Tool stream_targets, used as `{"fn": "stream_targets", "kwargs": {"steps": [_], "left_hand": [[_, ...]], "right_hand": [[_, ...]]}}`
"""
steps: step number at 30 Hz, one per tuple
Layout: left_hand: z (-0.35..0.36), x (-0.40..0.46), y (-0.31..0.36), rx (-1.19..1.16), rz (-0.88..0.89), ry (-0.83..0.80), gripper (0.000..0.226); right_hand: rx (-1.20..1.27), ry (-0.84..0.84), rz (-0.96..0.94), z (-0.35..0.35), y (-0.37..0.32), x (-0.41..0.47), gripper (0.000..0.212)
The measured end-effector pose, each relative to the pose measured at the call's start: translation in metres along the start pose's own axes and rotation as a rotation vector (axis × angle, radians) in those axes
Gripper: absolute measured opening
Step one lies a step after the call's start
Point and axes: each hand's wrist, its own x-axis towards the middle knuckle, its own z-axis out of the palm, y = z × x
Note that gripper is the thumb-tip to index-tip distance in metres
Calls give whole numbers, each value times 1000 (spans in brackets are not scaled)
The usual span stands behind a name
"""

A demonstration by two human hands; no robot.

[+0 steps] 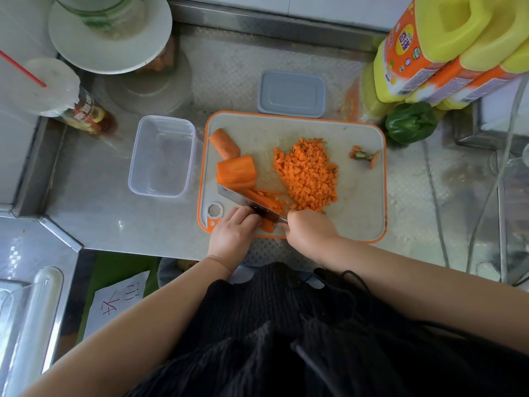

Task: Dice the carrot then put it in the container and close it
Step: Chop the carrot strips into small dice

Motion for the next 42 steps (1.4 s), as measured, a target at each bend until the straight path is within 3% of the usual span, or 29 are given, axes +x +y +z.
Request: {"fn": "stream_targets", "kwargs": {"steps": [7,19,28,33,42], "left_hand": [[-4,2,10,17,-51,15,23],[-4,-2,5,74,42,-31,7],[-4,-2,4,83,7,-98,20],[-9,-3,4,75,35,-111,24],[-11,-4,2,119,73,-134,21]], "right_hand": [[137,8,-3,-11,5,2,35],[55,-12,22,-3,-1,-16,24],[75,-42,29,3,-7,-15,14],[166,-60,49,-8,3,-5,34],[87,-52,19,-3,2,-15,24]]}}
